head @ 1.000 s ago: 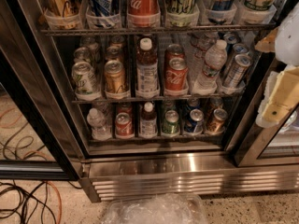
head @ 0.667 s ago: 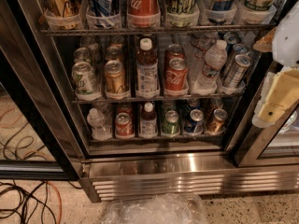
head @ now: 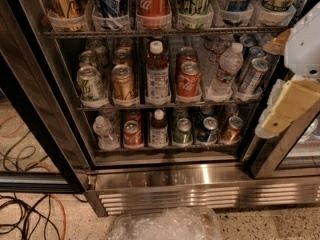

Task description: Pick orange can from top shelf of fridge

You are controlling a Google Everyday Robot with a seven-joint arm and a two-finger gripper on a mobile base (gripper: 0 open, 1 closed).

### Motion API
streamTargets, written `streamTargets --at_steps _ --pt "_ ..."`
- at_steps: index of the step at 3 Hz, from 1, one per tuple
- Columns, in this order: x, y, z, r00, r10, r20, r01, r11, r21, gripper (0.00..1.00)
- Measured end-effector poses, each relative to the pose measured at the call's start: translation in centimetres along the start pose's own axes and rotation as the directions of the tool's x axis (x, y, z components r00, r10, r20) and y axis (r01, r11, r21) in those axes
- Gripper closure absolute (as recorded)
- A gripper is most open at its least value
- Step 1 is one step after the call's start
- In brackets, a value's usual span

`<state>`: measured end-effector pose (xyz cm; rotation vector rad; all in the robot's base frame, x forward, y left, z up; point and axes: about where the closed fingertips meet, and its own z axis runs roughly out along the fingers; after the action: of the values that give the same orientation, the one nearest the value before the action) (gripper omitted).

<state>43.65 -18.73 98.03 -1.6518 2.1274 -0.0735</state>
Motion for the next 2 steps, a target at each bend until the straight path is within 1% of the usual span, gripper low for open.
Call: streamTargets --at_steps 1,2 --pt "-1.2 0.2 0.0 0.990 0.065 0.122 -0.068 0.9976 0.016 0.00" --pt "-2.8 0.1 0.1 0.953 0.133 0.273 -0.139 0.9903 0.003 0.00"
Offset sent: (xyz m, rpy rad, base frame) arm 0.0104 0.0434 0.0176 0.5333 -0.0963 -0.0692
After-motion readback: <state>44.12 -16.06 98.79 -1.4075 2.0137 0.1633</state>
